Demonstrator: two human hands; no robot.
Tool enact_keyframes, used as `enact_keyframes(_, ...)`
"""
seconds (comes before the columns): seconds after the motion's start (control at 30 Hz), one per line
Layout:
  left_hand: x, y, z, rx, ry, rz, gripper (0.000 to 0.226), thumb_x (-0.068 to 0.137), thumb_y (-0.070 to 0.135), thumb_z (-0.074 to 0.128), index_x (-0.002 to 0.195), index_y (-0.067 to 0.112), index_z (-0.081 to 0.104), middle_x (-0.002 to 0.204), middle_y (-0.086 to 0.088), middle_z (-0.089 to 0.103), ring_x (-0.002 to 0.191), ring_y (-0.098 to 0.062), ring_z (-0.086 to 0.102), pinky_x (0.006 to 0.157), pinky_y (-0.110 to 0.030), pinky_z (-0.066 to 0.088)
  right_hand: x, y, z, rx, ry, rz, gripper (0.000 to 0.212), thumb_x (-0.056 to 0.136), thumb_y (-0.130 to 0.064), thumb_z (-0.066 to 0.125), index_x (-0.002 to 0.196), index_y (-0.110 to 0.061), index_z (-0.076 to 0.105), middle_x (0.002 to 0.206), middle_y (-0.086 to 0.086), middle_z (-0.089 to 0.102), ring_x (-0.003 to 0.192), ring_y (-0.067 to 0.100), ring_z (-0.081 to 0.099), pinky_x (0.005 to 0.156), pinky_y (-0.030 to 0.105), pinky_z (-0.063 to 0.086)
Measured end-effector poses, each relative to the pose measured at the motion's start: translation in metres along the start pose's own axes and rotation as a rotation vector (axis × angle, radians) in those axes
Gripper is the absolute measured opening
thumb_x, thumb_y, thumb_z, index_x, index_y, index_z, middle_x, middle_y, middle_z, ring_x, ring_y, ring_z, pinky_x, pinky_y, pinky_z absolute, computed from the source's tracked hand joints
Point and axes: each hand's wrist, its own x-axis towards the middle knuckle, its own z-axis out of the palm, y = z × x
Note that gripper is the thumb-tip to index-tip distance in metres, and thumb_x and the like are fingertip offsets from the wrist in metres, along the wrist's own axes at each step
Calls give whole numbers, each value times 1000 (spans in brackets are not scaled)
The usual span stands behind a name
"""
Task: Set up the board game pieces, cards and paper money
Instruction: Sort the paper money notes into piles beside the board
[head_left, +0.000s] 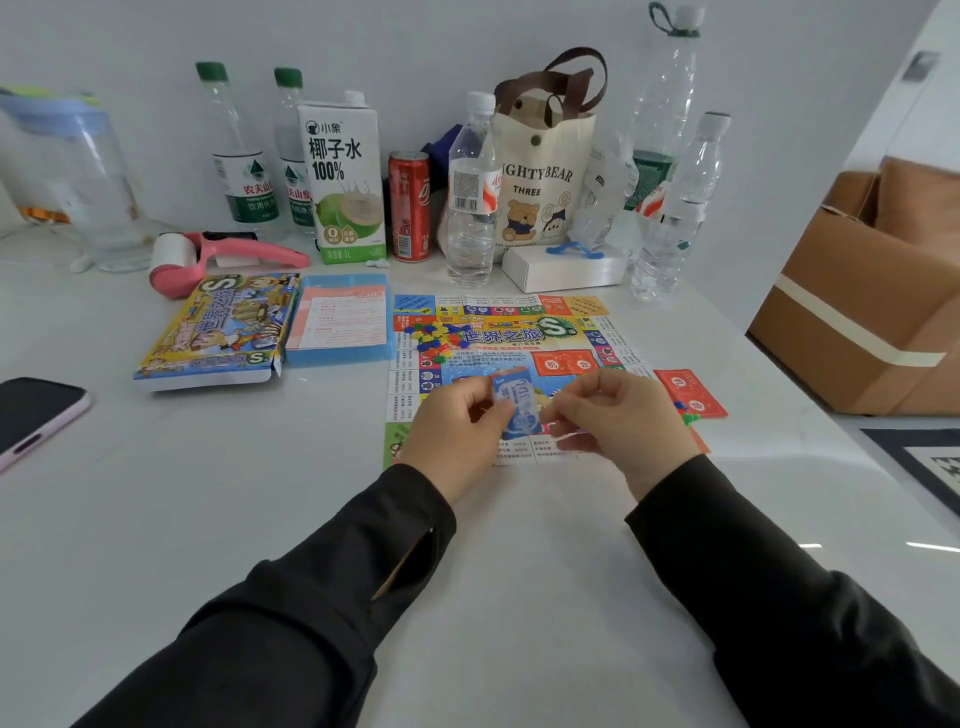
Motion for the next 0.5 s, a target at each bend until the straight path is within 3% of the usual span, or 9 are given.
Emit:
enact_keyframes(0.07,0,0,-2,191,-26,70,20,94,21,51,108,11,62,99,3,60,85,-9,58,75,-24,50,0,-3,-3,-115,39,-142,17,88,-7,58,74,-17,62,70,0,68,61,12,58,64,28,54)
enact_keyframes(0.2,-3,3,-1,431,-95,203,14,94,21,50,93,10,60,99,-3,59,93,-19,55,78,-32,47,-3,-7,-8,-272,-59,-273,13,85,-12,64,80,-23,68,73,-10,65,59,-5,57,58,9,45)
enact_keyframes(0.33,-3,2,0,457,-97,221,9,94,21,50,88,17,55,93,2,56,94,-18,53,76,-29,44,-5,-8,-11,-370,-96,-284,7,83,-10,67,86,-12,72,71,-11,64,59,-7,56,58,4,43)
enact_keyframes(0.5,-4,-1,2,407,-46,228,16,91,23,55,96,12,64,95,-1,62,90,-18,57,77,-36,49,-7,-7,-10,-382,-74,-284,10,80,-6,69,76,-15,70,66,-11,62,56,-4,56,55,7,45)
